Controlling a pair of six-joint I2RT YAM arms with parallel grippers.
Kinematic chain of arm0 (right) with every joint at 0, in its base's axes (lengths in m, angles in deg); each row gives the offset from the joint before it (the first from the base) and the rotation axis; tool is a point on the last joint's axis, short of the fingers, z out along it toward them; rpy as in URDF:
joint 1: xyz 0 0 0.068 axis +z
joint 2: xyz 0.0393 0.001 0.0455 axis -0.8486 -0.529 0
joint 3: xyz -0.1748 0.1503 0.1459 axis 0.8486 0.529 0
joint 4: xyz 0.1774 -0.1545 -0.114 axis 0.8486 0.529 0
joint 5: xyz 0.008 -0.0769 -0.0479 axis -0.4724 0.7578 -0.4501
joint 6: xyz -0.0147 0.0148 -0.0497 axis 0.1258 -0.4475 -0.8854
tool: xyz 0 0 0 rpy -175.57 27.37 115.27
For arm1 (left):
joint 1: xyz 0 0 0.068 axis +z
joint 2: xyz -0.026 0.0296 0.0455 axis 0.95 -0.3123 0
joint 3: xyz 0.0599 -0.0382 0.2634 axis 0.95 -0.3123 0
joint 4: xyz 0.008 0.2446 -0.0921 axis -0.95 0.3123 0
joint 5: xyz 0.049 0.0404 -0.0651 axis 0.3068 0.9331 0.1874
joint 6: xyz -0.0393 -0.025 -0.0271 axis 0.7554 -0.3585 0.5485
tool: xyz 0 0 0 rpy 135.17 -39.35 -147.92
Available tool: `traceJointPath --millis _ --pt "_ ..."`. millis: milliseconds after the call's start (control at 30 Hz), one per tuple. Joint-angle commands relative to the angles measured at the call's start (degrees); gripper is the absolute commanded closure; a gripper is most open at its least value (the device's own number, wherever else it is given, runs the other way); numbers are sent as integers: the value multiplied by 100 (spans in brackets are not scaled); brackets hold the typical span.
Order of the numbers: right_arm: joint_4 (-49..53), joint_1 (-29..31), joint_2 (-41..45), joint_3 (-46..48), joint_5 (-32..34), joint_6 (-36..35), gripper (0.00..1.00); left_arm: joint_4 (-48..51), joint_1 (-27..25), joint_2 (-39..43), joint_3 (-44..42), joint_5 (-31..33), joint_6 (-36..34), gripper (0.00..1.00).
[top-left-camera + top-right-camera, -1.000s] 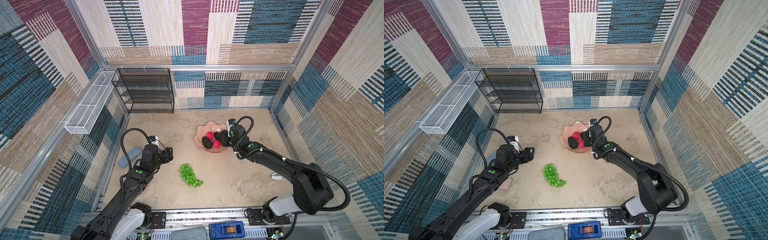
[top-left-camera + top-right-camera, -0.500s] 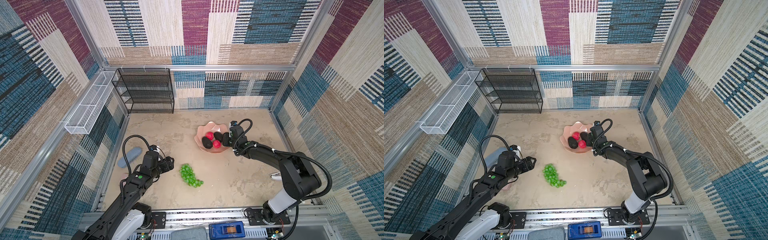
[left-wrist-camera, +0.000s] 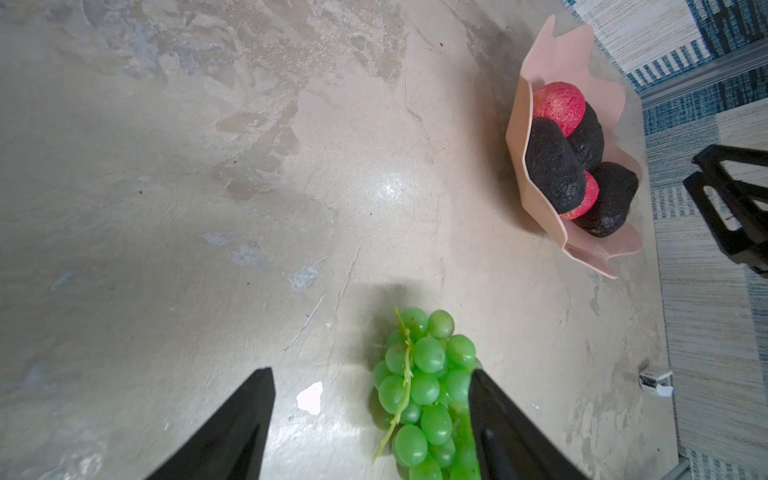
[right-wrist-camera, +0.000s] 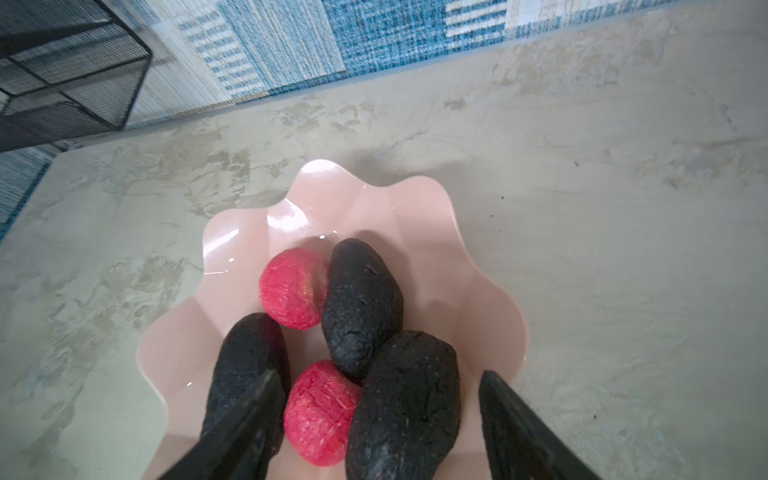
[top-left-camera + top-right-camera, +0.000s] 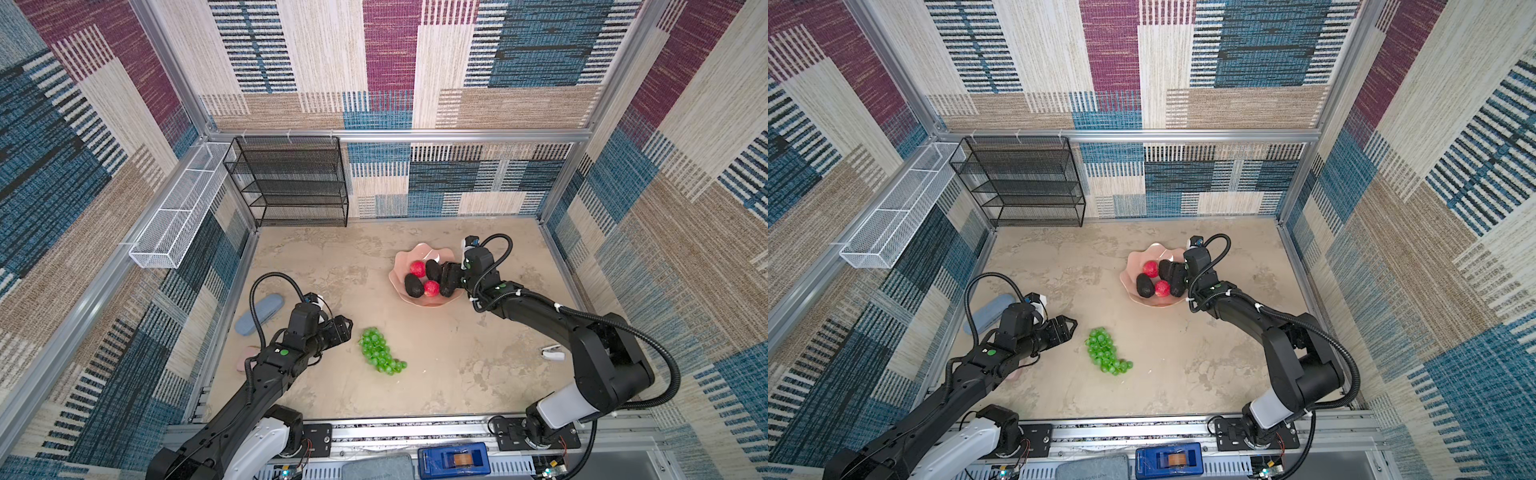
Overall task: Place and organize the fake fruits in the fruit bowl
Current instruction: 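Place the avocado in the bowl with the right gripper and release, then grasp the green grapes by the stem with the right gripper, then lift the grapes and lay them on top of the bowl's fruit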
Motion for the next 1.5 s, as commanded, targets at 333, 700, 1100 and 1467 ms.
traceJointPath --millis 333,700,1100,1467 --pt "-680 2491 607 937 -1389 -1076 8 0 8 333 22 461 -165 22" --pt "-645 3524 -958 334 -1116 -1282 5 472 16 995 145 982 -439 21" --pt "-156 3561 -1891 -255 -669 -1435 11 663 27 1236 200 1286 -605 20" --pt "-326 3481 -1616 -240 -788 -1200 59 541 28 1263 296 1360 -802 19"
